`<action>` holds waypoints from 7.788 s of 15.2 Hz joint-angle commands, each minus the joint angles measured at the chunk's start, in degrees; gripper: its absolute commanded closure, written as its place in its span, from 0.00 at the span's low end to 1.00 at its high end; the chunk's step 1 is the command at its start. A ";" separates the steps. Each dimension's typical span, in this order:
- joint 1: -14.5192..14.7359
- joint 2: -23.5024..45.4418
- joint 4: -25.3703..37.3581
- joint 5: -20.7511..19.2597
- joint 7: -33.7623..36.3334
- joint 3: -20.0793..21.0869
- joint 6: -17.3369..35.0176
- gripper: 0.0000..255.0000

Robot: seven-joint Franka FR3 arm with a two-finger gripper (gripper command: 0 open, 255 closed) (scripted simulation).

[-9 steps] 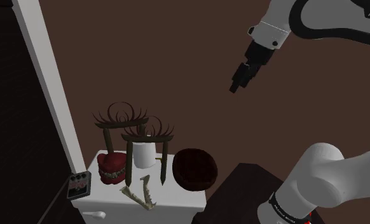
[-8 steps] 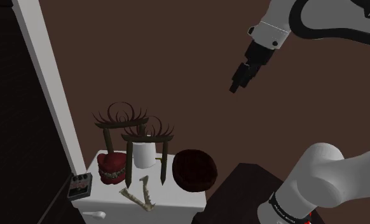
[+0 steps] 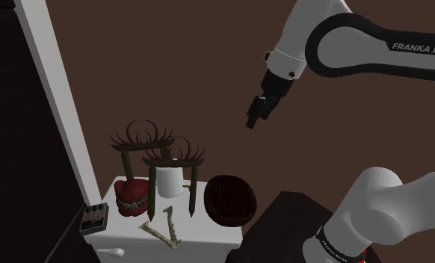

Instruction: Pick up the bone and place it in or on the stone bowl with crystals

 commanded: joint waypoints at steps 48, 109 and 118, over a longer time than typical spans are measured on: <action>13.38 68.99 18.99 -30.13 40.51 18.83 35.38 0.00; 0.85 19.35 -11.96 1.60 0.21 13.07 24.14 1.00; 0.20 24.53 -15.33 0.49 1.55 14.53 32.54 1.00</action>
